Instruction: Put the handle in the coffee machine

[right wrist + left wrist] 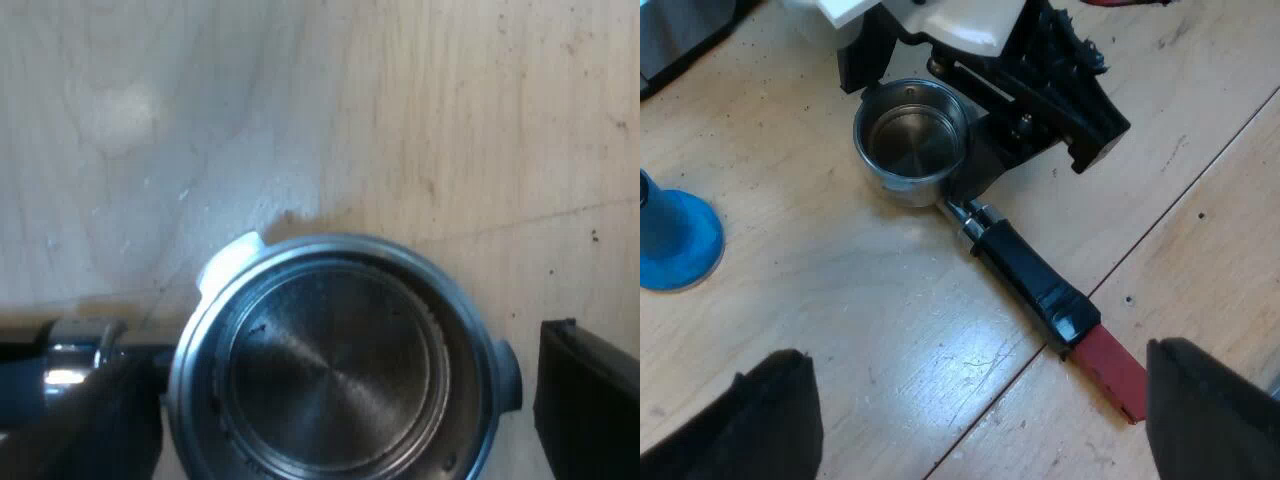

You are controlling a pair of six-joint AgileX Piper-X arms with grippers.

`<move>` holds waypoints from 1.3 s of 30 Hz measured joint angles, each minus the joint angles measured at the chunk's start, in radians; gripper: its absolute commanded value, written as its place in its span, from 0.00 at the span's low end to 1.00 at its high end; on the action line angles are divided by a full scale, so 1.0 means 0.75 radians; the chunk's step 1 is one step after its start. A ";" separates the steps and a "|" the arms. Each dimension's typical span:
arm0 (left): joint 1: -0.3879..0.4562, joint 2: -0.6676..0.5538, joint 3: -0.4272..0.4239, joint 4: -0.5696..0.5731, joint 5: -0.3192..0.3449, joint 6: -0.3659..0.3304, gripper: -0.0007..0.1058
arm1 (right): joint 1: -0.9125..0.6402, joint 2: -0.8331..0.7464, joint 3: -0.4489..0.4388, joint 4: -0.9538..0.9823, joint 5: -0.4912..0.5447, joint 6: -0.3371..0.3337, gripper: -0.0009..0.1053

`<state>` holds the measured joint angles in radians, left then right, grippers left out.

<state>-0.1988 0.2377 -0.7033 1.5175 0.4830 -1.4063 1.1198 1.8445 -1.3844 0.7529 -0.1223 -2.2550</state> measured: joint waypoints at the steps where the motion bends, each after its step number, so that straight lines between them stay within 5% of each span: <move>1: 0.000 0.000 0.000 0.000 0.000 0.000 0.66 | 0.000 0.004 0.000 -0.001 0.000 0.000 0.73; 13: 0.000 0.000 0.000 0.000 0.000 0.000 0.66 | 0.000 0.030 -0.009 -0.011 -0.010 0.003 0.73; 17: 0.000 0.000 0.000 0.000 0.000 0.000 0.66 | 0.000 0.030 -0.009 -0.011 -0.013 0.003 0.43; 21: 0.000 0.000 0.000 0.000 0.000 0.004 0.66 | 0.000 0.030 -0.009 -0.011 -0.014 0.033 0.00; 23: 0.000 0.000 0.000 0.000 0.000 0.015 0.66 | 0.000 0.030 -0.009 -0.011 -0.014 0.071 0.01; 28: 0.000 0.000 0.000 -0.011 0.000 0.064 0.66 | 0.000 0.023 -0.015 0.045 0.016 0.233 0.01; 34: 0.000 0.000 0.000 -0.102 0.000 0.096 0.66 | 0.000 -0.041 -0.015 0.177 0.103 0.603 0.01; 39: 0.000 0.000 0.000 -0.144 0.000 0.098 0.66 | 0.000 -0.111 -0.015 0.257 0.197 0.775 0.01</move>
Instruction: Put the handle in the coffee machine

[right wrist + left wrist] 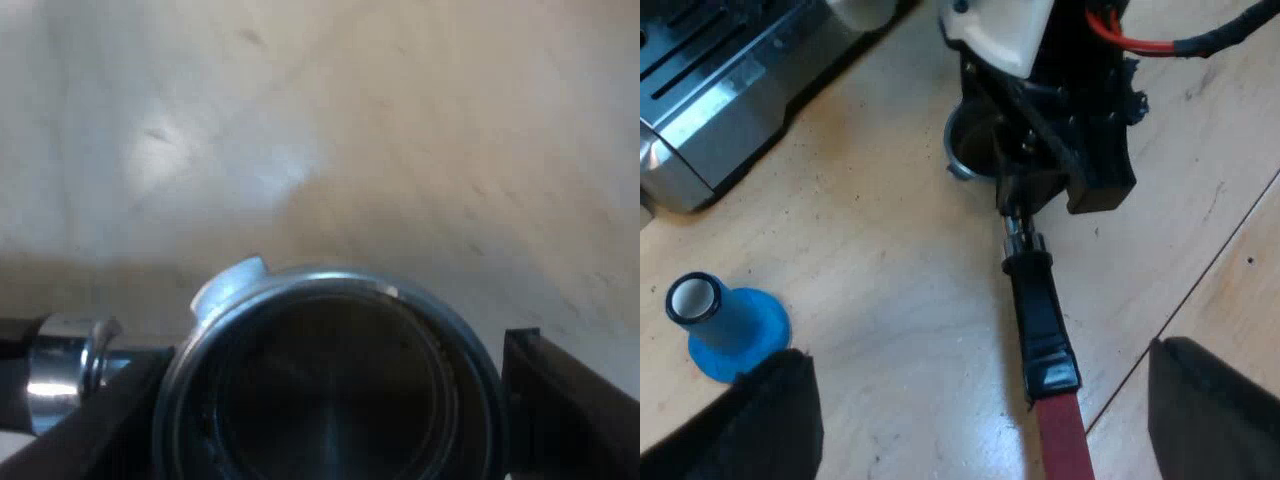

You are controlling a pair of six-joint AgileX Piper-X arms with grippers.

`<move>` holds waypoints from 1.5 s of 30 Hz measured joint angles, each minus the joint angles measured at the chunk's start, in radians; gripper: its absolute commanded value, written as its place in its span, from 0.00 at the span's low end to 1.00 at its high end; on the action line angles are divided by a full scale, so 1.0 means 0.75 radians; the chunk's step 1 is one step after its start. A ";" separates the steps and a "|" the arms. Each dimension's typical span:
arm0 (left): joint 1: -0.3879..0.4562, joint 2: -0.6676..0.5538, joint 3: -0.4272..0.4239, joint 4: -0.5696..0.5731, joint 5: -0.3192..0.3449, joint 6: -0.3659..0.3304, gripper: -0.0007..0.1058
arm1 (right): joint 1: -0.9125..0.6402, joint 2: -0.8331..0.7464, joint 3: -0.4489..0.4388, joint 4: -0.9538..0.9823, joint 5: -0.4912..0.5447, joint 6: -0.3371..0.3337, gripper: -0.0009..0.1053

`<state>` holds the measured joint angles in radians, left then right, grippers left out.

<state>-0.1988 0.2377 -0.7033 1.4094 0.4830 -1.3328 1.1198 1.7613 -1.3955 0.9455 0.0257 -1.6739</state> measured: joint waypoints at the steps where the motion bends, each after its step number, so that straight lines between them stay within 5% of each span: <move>1: 0.000 0.000 0.000 0.000 0.000 0.003 0.66 | 0.000 -0.014 0.000 0.021 0.019 0.031 0.01; 14: 0.000 0.011 0.000 -0.002 0.089 0.248 0.66 | 0.000 -0.200 0.000 0.190 0.160 0.321 0.01; 22: 0.000 0.193 0.000 -0.052 0.195 0.345 0.66 | 0.000 -0.282 0.000 0.210 0.168 0.463 0.01; 37: 0.000 0.516 0.000 -0.166 0.294 0.498 0.66 | 0.000 -0.398 0.000 0.262 0.168 0.552 0.01; 45: 0.000 0.549 0.008 -0.195 0.303 0.558 0.66 | 0.000 -0.398 0.000 0.262 0.168 0.596 0.01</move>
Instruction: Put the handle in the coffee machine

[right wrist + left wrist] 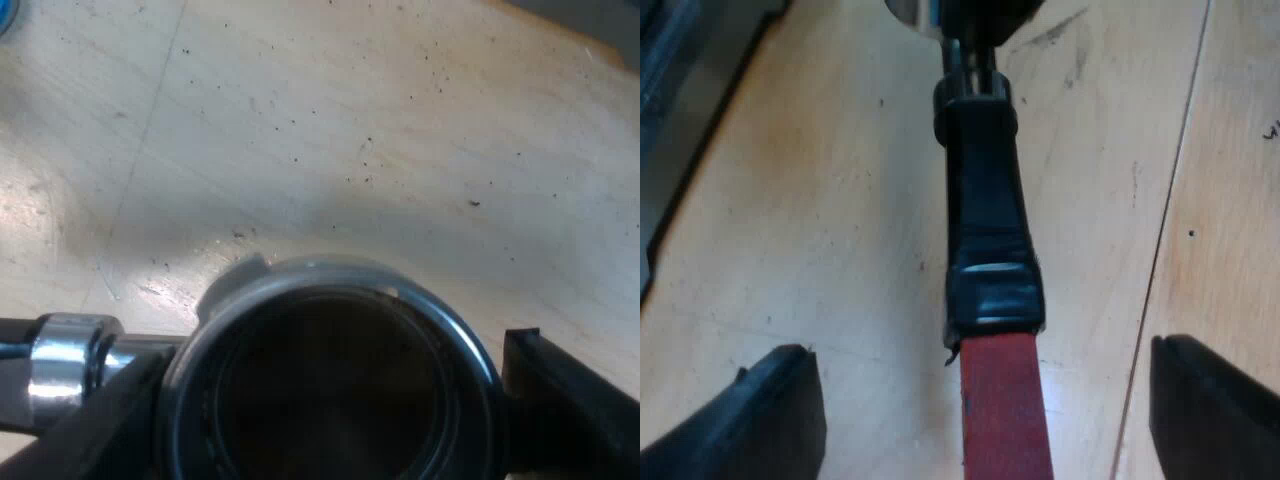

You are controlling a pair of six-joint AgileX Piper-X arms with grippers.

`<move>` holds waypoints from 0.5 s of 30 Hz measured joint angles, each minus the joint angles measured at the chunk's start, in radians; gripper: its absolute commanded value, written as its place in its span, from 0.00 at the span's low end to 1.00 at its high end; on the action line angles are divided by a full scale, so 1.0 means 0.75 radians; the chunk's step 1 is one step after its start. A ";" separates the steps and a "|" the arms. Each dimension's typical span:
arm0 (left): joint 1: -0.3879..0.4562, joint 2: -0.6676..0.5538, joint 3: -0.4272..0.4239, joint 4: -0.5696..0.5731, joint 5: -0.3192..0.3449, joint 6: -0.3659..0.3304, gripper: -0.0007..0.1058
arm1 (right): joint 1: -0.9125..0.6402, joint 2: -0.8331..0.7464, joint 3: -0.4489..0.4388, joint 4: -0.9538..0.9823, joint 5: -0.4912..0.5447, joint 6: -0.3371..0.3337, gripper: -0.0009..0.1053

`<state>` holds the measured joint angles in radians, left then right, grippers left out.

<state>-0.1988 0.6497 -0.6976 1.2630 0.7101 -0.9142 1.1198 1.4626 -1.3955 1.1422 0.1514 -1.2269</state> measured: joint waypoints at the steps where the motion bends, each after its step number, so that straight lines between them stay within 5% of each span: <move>1: 0.000 0.000 0.011 -0.009 0.000 0.023 0.66 | 0.000 0.000 0.000 0.000 0.000 0.014 0.01; 15: 0.000 0.000 0.185 -0.180 -0.050 0.079 0.66 | 0.000 0.000 0.000 0.000 0.000 0.051 0.01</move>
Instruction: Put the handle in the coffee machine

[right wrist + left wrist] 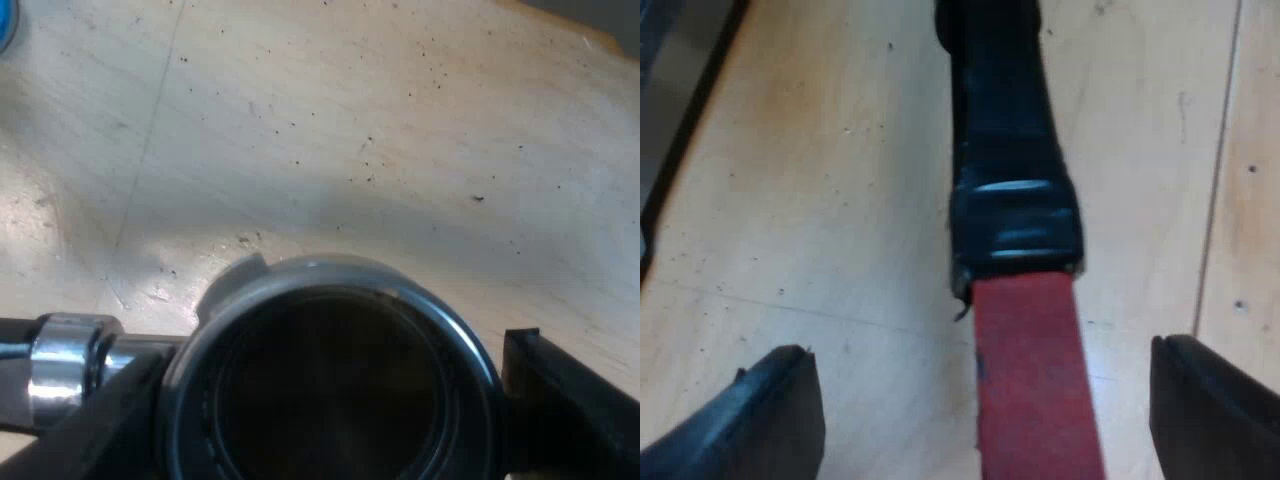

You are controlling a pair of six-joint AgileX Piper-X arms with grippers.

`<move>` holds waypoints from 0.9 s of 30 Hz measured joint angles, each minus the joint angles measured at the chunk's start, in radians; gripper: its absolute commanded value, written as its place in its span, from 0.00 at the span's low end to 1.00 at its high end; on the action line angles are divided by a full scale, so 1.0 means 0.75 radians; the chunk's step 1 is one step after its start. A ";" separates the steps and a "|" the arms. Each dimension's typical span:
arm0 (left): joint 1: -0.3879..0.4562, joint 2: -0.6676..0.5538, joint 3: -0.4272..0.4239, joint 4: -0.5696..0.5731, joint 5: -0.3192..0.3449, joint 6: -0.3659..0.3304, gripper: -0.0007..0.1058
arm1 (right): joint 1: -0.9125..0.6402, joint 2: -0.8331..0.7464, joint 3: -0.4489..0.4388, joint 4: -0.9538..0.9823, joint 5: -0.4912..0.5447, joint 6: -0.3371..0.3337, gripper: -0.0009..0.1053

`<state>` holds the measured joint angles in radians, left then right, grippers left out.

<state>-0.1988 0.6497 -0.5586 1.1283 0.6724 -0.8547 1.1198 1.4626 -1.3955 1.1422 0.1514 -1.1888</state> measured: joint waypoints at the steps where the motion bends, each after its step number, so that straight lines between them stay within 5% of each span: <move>1: 0.000 0.000 0.019 -0.019 -0.002 0.000 0.66 | 0.000 0.000 0.000 -0.003 -0.004 0.000 0.01; 10: 0.000 0.000 0.112 -0.117 0.010 0.000 0.66 | 0.000 0.000 0.000 -0.031 -0.024 0.009 0.01; 27: 0.000 0.078 0.112 -0.212 0.041 0.000 0.66 | 0.000 0.000 0.000 -0.071 -0.040 0.009 0.01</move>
<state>-0.1988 0.7083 -0.4743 0.9692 0.7028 -0.8547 1.1198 1.4626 -1.3955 1.0887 0.1214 -1.1818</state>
